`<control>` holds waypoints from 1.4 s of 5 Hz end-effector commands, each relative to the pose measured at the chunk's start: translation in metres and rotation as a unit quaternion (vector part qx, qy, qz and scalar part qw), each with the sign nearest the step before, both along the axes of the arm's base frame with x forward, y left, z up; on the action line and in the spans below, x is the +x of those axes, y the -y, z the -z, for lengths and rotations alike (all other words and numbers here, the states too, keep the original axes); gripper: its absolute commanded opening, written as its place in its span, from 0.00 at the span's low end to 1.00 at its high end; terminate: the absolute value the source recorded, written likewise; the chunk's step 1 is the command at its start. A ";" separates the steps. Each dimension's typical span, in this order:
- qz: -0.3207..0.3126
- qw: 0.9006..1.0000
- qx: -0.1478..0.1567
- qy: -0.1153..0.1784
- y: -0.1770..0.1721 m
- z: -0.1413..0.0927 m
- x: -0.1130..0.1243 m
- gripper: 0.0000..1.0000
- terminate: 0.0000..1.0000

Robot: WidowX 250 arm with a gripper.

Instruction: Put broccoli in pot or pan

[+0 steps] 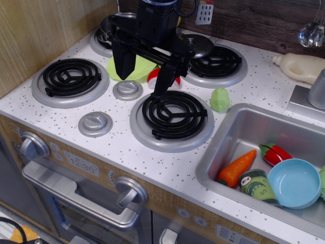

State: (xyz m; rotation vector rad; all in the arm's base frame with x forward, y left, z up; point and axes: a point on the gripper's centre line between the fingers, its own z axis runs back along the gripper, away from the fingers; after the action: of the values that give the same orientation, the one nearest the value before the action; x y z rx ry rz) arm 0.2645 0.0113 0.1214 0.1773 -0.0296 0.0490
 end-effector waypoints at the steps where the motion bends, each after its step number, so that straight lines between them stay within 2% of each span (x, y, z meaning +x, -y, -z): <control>1: 0.000 1.000 0.000 0.000 0.000 0.000 0.000 1.00 0.00; 2: -0.012 1.000 -0.021 0.017 0.037 0.001 0.028 1.00 0.00; 3: -0.033 0.997 0.006 0.067 0.067 0.008 0.045 1.00 0.00; 4: -0.034 0.994 0.027 0.096 0.085 0.018 0.063 1.00 0.00; 7: 0.012 0.992 0.022 0.125 0.068 0.039 0.122 1.00 0.00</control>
State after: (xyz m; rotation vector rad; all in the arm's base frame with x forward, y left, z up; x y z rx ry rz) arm 0.3881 -0.0559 0.0566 0.1896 -0.2404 0.0383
